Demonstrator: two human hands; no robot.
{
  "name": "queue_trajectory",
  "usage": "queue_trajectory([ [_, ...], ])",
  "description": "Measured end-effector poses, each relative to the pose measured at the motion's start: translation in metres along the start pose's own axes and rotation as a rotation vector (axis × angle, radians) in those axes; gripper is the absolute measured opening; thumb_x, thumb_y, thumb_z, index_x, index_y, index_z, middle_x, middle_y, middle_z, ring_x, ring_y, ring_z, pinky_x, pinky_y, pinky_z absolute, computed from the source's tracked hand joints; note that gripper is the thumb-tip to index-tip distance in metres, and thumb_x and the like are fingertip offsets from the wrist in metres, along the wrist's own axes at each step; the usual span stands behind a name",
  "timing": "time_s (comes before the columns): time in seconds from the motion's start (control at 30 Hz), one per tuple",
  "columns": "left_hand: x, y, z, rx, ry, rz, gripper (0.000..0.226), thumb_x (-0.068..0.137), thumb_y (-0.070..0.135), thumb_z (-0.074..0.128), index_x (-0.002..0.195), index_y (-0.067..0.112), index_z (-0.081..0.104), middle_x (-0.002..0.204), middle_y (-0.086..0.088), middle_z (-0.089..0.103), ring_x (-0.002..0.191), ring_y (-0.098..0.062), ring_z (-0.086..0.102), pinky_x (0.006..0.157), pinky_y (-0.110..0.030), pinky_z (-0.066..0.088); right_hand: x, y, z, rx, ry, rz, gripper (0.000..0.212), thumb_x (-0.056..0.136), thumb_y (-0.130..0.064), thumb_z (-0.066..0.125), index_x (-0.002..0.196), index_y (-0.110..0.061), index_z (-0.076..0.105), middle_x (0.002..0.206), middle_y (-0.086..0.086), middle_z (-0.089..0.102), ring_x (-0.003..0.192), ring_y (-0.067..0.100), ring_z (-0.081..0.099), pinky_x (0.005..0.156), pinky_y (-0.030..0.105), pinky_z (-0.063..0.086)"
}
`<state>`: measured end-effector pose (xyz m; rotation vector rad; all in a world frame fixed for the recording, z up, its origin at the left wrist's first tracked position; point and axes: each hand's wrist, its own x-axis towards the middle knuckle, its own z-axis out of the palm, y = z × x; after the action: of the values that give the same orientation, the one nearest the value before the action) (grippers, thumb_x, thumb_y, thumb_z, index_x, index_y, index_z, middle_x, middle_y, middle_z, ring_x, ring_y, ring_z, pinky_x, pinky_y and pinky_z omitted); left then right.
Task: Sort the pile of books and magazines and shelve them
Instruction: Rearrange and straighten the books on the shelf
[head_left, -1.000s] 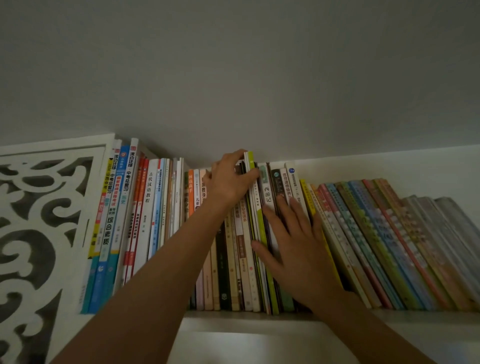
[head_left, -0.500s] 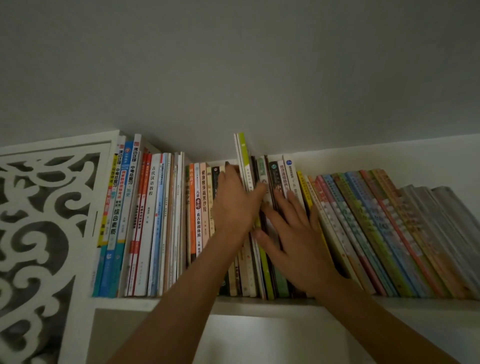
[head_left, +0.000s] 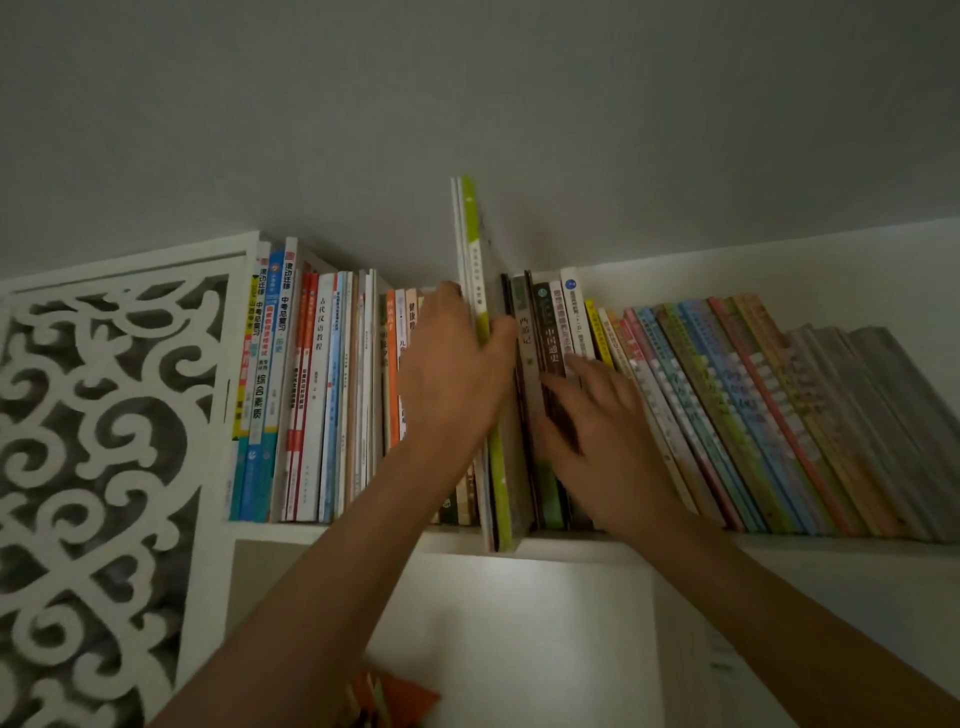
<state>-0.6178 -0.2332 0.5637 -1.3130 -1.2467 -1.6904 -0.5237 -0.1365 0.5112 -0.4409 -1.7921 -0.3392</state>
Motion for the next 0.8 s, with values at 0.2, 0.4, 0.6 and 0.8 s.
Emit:
queue_trajectory([
  [0.2,-0.026,0.003,-0.007,-0.256,-0.137,-0.299,0.034,0.085,0.034,0.06,0.116,0.029,0.046,0.106,0.008,0.059,0.094,-0.014,0.059,0.081,-0.035,0.053,-0.011,-0.008,0.019,-0.012,-0.013,-0.047,0.059,0.087,-0.051,0.022,0.132,-0.024,0.049,0.141,0.003,0.044,0.133,0.02,0.02,0.113,0.041,0.021],
  [0.4,-0.037,0.003,-0.018,-0.134,-0.073,-0.214,0.041,0.09,0.008,0.05,0.129,0.018,0.042,0.123,0.001,0.055,0.093,-0.004,0.05,0.067,-0.012,0.041,-0.012,-0.016,0.028,-0.019,0.063,-0.046,0.053,0.089,-0.041,0.027,0.129,-0.02,0.054,0.133,0.005,0.053,0.127,0.021,0.033,0.11,0.042,0.026],
  [0.6,-0.029,-0.006,-0.049,-0.162,-0.068,-0.172,0.047,0.091,0.008,0.049,0.136,0.018,0.039,0.127,0.0,0.054,0.103,-0.009,0.053,0.073,-0.016,0.046,-0.002,-0.057,0.025,0.047,0.206,-0.074,0.046,0.092,-0.033,0.031,0.111,-0.011,0.066,0.114,0.004,0.063,0.109,0.016,0.042,0.1,0.051,0.04],
  [0.8,-0.017,-0.021,-0.095,-0.259,-0.067,-0.149,0.045,0.091,0.006,0.05,0.132,0.021,0.042,0.122,0.006,0.054,0.108,-0.009,0.053,0.082,-0.02,0.048,0.005,-0.107,0.041,0.193,0.332,-0.006,0.045,0.092,-0.033,0.034,0.111,-0.008,0.066,0.111,0.004,0.065,0.095,0.023,0.059,0.091,0.05,0.046],
])
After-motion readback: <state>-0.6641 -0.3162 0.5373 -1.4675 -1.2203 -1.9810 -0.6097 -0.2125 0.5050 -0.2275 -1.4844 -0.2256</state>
